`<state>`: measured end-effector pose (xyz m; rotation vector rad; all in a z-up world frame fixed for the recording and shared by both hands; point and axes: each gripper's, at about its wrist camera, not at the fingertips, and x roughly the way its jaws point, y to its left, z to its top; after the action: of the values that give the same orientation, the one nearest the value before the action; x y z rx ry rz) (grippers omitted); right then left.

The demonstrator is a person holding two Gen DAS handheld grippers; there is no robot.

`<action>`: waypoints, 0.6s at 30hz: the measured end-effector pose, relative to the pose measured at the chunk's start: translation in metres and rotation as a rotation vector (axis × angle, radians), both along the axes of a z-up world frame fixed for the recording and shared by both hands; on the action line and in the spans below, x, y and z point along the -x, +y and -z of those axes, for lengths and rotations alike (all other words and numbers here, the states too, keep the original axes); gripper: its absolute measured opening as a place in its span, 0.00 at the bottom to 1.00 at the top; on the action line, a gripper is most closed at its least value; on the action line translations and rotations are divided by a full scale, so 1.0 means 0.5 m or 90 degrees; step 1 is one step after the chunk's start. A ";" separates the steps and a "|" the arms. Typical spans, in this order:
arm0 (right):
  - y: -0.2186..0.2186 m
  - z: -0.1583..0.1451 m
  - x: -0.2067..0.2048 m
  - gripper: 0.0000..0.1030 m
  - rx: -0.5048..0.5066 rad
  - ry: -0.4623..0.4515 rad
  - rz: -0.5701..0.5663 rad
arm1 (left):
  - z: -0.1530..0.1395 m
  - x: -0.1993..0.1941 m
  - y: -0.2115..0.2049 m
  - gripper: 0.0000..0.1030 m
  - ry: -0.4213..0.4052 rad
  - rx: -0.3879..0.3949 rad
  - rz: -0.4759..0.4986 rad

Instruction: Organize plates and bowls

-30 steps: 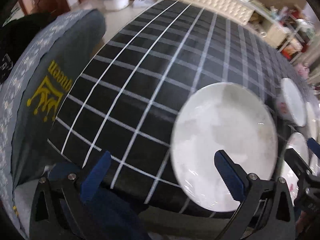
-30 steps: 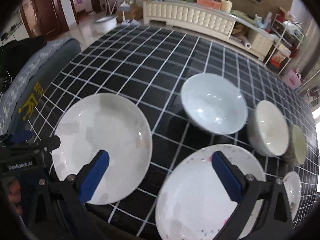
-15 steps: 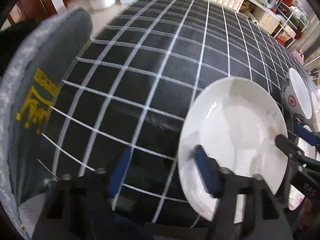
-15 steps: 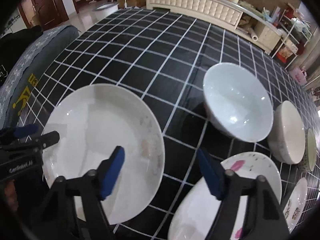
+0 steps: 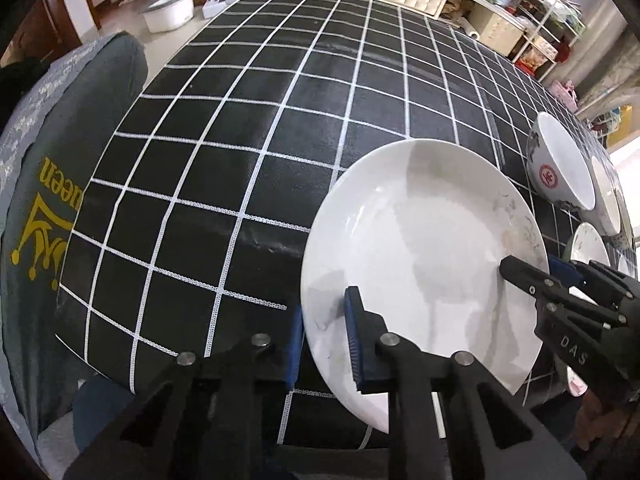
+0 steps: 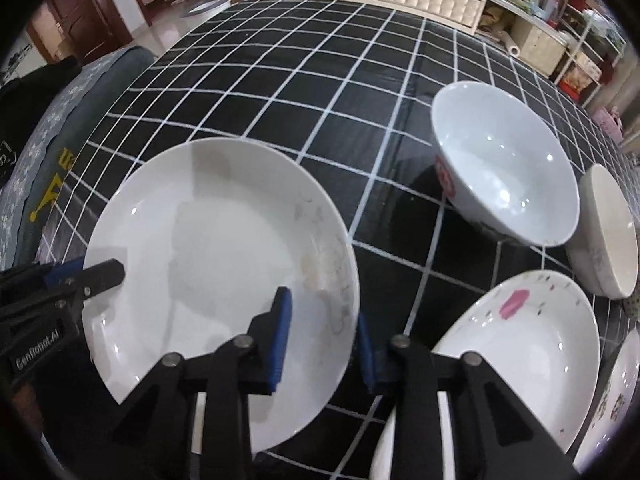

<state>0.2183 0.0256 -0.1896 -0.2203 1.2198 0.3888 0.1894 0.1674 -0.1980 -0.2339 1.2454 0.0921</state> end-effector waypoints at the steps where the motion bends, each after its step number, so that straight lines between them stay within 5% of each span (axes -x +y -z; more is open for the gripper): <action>1: 0.001 0.000 0.002 0.34 -0.001 0.000 0.004 | 0.000 -0.004 0.009 0.17 -0.003 0.004 0.002; 8: 0.004 -0.029 0.003 0.34 -0.005 -0.014 0.009 | -0.030 0.007 0.022 0.17 -0.027 -0.001 -0.001; 18: -0.012 0.004 -0.002 0.34 -0.017 0.019 0.025 | -0.010 -0.003 0.019 0.17 -0.012 0.010 0.000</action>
<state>0.2193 0.0194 -0.1918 -0.1675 1.2449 0.3758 0.1907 0.1771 -0.1931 -0.2472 1.2277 0.0803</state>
